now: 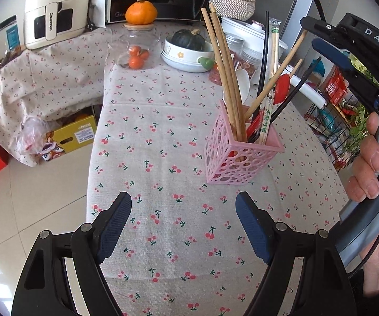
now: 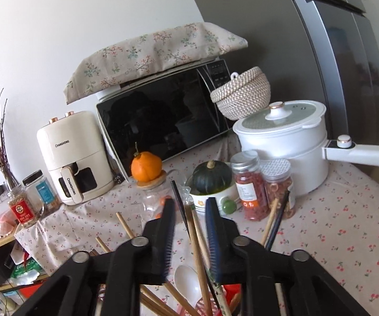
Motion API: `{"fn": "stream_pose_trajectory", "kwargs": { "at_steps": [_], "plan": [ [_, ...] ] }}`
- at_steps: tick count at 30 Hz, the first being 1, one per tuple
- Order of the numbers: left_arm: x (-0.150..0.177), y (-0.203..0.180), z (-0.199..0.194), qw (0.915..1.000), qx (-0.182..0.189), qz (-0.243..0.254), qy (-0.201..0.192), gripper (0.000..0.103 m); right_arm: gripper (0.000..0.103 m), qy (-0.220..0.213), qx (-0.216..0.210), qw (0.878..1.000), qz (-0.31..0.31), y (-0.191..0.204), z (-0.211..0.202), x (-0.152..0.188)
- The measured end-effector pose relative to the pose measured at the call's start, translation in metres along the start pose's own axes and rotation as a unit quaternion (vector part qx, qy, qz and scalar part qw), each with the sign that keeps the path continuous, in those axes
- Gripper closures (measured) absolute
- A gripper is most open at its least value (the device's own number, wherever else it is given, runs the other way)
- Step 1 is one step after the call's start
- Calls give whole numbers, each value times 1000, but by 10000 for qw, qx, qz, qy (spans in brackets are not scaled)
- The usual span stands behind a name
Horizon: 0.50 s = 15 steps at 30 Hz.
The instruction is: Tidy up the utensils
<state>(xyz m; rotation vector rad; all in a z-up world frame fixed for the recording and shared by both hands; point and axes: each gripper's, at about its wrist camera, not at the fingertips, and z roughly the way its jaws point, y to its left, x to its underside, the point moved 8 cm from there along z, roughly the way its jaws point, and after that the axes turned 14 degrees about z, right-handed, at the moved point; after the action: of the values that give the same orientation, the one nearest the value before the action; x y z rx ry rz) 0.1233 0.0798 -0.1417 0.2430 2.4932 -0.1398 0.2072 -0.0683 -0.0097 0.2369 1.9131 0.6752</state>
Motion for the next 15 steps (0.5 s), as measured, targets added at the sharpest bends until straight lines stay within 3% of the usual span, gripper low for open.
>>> {"fn": "stream_pose_trajectory", "kwargs": {
  "at_steps": [1,3,10,15],
  "plan": [
    [0,0,-2,10000,-34,4,-4,19,50,-29,6,9999,107,-4,-3,-4],
    [-1,0,-6,9999,-123,17,-21,19,36,-127,-1,9994,331,-12,-14,-13],
    [-3,-3,-31,9991,-401,-69,-146,13,1,-284,369,9972,588,-41,-58,-42],
    [-7,-9,-54,9977,-626,-114,-225,6,0,-336,1190,9920,242,-62,-90,-53]
  ]
}}
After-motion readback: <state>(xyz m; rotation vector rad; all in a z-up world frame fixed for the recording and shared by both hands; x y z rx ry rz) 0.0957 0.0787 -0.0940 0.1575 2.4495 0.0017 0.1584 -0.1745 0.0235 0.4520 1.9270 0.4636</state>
